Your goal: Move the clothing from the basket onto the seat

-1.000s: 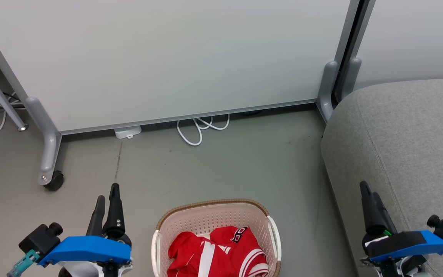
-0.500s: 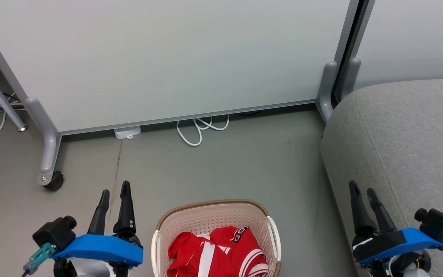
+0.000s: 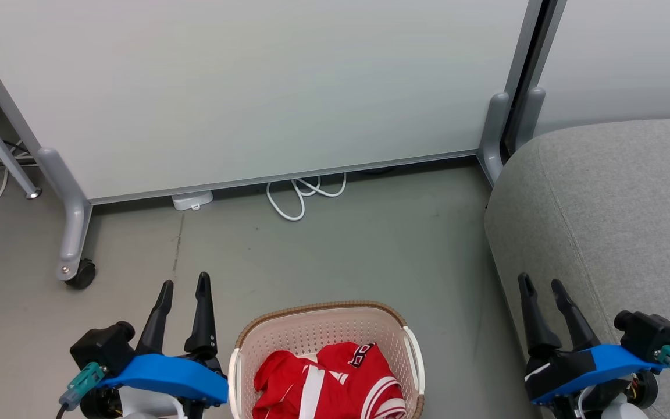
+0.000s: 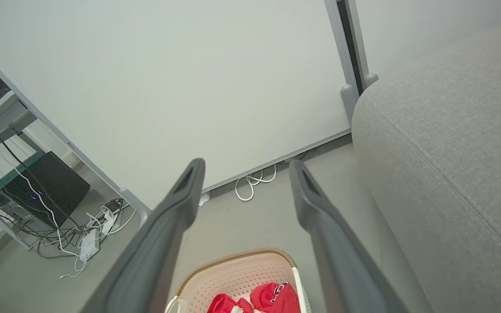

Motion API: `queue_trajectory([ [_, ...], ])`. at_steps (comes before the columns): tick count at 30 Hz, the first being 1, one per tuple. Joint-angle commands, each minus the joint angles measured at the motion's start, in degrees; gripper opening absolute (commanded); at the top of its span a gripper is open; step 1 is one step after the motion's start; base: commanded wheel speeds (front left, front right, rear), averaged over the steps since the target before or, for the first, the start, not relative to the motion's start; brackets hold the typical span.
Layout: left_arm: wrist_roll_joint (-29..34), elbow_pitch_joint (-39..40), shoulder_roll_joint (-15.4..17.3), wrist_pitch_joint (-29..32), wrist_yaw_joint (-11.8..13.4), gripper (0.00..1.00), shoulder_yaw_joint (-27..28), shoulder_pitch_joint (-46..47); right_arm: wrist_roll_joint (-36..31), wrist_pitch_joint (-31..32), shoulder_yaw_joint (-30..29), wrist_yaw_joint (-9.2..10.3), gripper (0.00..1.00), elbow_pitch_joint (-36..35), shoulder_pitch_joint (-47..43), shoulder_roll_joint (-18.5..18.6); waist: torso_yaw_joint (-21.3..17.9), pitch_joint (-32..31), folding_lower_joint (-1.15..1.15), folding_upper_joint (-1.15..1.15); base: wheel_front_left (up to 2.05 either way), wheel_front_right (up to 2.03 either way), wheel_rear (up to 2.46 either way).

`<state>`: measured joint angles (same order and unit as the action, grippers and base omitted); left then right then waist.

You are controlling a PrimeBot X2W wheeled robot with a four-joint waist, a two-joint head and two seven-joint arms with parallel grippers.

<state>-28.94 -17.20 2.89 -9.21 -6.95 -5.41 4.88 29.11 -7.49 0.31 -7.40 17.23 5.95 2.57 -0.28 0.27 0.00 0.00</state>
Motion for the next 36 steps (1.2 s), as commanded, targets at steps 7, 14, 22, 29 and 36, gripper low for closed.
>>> queue_trajectory([
  [7,5.0,-0.5,0.3,-1.4,-0.3,1.0,-0.4,1.4,-5.2,-1.2,0.3,-0.11,1.0,-0.5,1.4,0.4,-0.1,0.0,0.0,0.0,0.0,0.0,0.0],
  [14,8.0,-1.0,0.3,-2.2,0.1,1.0,-0.3,1.4,-8.4,-1.7,0.2,-0.11,1.0,-0.4,1.2,0.4,-0.1,0.0,0.0,0.0,0.0,0.0,0.0],
  [22,11.0,-2.0,0.2,-3.2,0.4,1.0,0.1,1.5,-12.6,-2.0,-0.4,-0.12,1.0,-0.3,1.2,0.4,-0.1,-0.1,0.0,0.0,0.0,0.0,0.0],
  [29,13.4,-3.3,0.2,-4.0,0.8,1.0,0.6,1.4,-16.1,-2.4,-0.7,-0.13,1.0,-0.3,1.0,0.4,-0.1,-0.3,0.0,0.0,0.0,0.0,0.0],
  [36,14.7,-4.5,0.1,-4.7,0.9,1.0,1.0,1.7,-19.1,-2.7,-0.6,-0.13,1.0,-0.5,0.9,0.4,-0.1,-0.4,0.0,0.0,0.0,0.0,0.0],
])
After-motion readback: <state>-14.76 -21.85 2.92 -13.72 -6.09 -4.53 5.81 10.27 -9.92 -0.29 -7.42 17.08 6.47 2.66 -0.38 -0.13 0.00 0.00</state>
